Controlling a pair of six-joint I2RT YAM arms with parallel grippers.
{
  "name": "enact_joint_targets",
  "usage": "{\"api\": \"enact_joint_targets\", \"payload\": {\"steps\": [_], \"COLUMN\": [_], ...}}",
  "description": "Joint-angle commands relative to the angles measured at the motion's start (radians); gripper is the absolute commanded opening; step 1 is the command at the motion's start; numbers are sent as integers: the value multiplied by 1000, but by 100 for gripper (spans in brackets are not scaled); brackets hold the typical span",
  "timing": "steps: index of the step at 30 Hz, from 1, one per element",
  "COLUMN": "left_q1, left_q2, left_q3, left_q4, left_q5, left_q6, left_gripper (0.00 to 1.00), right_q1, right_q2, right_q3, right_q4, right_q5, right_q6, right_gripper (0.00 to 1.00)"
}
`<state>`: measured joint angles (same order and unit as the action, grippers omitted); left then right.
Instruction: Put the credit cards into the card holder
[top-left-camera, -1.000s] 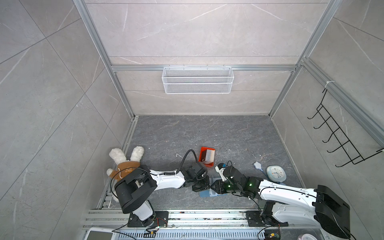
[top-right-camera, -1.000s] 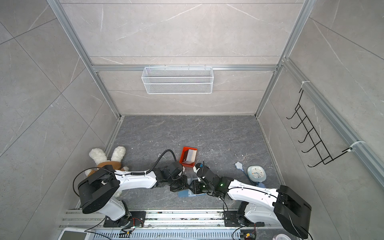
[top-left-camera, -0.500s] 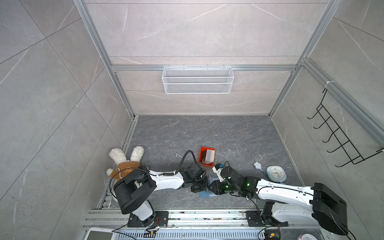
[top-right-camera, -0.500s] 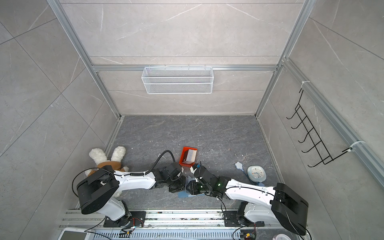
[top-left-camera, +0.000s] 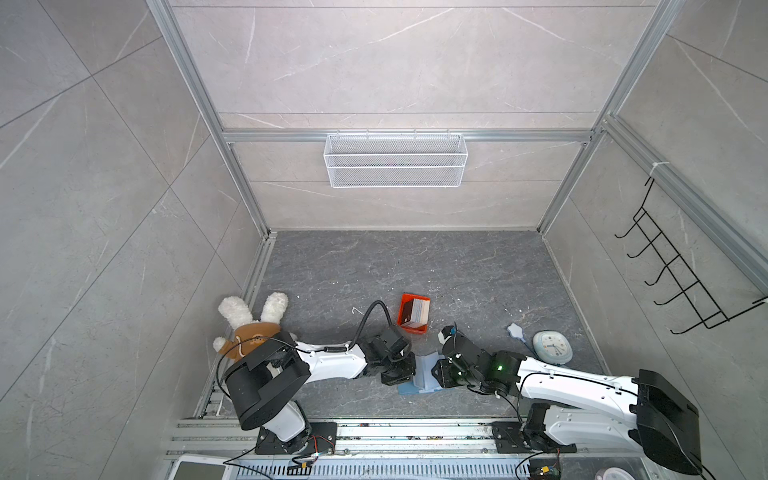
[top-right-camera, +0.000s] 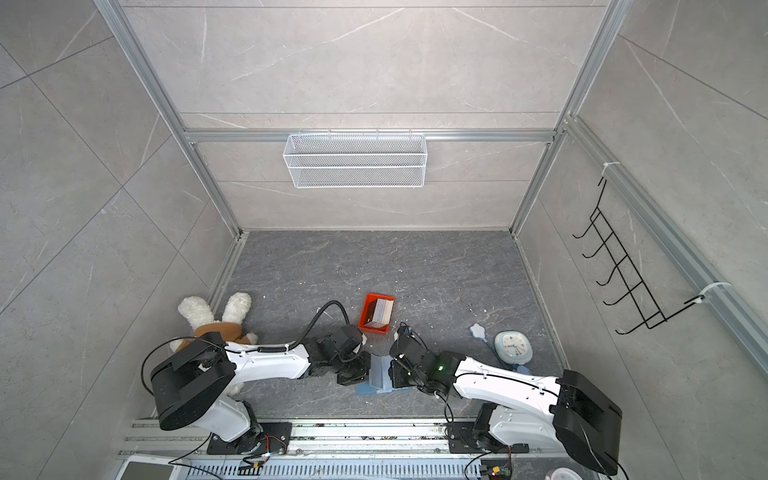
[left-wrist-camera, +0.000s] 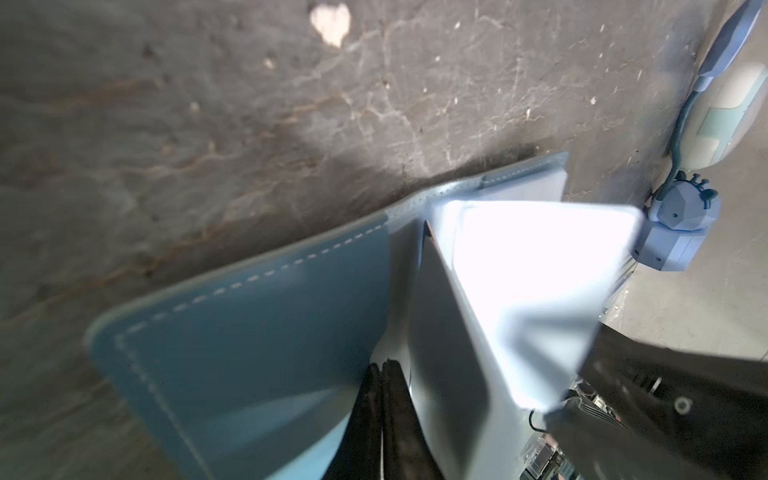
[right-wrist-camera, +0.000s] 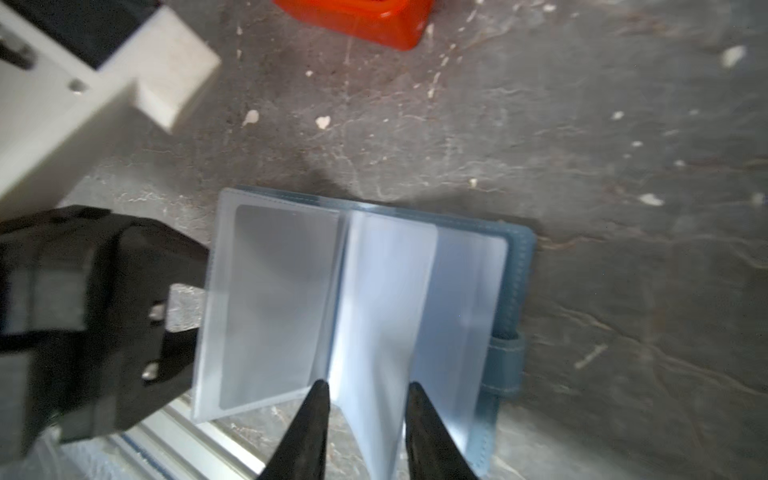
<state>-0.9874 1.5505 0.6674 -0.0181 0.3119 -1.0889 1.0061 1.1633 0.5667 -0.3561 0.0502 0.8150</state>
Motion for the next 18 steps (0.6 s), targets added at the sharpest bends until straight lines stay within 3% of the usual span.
{"api": "enact_joint_targets", "payload": {"steps": [1,10,18], "left_q1": [23,109,100], "left_q2": [-77,-253,-258], "left_q3": [-23,-53,14], "left_q4": [-48,-192,-183], "left_q5": [-29,-46,-30], "left_q6": [7,98,145], "left_gripper": [9,10,11], "right_q1": [6,-4,-81], "right_q2": [-33,-103,-93], "right_q3": [32,33,-1], "right_q4": [-127,-156,-133], "right_q5": [109,158,77], "right_q6": [19,-3,-53], "right_gripper": [33,33,34]}}
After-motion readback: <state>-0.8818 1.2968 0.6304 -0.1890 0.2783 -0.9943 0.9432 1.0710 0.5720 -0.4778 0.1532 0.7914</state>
